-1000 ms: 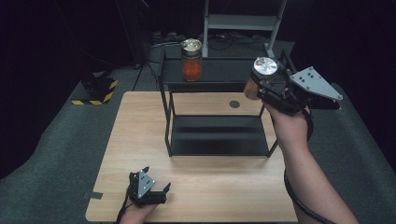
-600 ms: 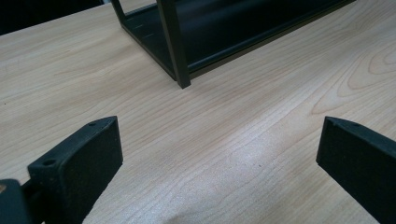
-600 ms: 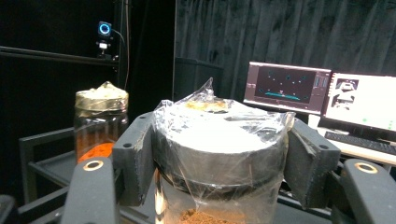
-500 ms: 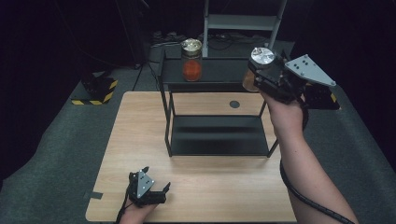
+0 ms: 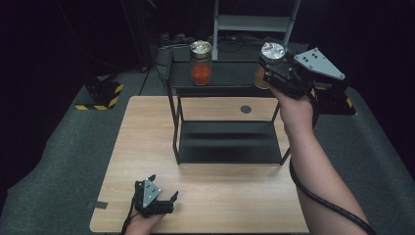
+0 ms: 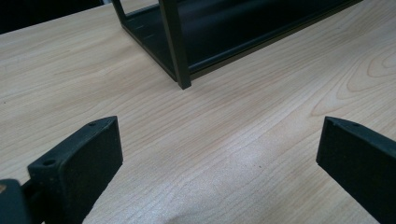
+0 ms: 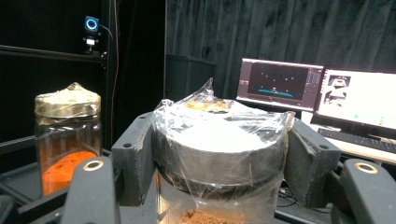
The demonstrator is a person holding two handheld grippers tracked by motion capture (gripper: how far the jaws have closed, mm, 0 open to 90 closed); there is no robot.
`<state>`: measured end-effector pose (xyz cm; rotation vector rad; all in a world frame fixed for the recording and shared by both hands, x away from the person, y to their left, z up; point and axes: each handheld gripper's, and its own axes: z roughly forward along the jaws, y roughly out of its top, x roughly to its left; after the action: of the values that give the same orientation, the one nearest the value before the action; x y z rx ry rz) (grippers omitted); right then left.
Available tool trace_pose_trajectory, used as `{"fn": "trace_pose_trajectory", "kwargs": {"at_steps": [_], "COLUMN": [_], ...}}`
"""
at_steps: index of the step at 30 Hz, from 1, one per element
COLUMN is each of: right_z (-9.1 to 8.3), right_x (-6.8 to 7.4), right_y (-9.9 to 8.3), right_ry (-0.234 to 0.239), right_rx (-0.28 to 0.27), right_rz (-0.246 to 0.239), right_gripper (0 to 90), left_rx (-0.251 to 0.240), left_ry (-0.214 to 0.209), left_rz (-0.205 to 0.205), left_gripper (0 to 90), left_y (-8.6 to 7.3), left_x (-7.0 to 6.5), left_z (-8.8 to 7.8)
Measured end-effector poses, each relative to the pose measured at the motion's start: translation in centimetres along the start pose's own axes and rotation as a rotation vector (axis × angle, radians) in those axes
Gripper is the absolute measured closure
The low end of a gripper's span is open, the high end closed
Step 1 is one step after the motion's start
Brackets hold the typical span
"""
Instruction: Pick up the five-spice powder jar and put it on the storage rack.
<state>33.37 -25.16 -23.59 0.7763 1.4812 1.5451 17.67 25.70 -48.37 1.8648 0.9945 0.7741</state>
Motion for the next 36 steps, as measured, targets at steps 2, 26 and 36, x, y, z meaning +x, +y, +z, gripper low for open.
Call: {"fn": "trace_pose_trajectory", "kwargs": {"at_steps": [2,26,36], "right_z": [0.3,2.6,3.1], "right_x": [0.0,-0.2,-0.5], "right_y": [0.0,-0.5,-0.9], "right_ry": [-0.003,-0.015,-0.015], "right_rx": [0.002,0.022,0.036], "right_rz": [0.001,0.003,0.021], "right_gripper": [34.1,34.1,34.1], "left_rx": [-0.001,-0.008,-0.011], "left_ry": [-0.001,-0.008,-0.007], "left_rz": [-0.001,-0.008,-0.01], "left_gripper": [0.7,0.7,0.7], "left_y": [0.0,-0.2,-0.2], "left_x": [0.0,0.2,0.2], "left_z": [0.0,-0.1,-0.1]}}
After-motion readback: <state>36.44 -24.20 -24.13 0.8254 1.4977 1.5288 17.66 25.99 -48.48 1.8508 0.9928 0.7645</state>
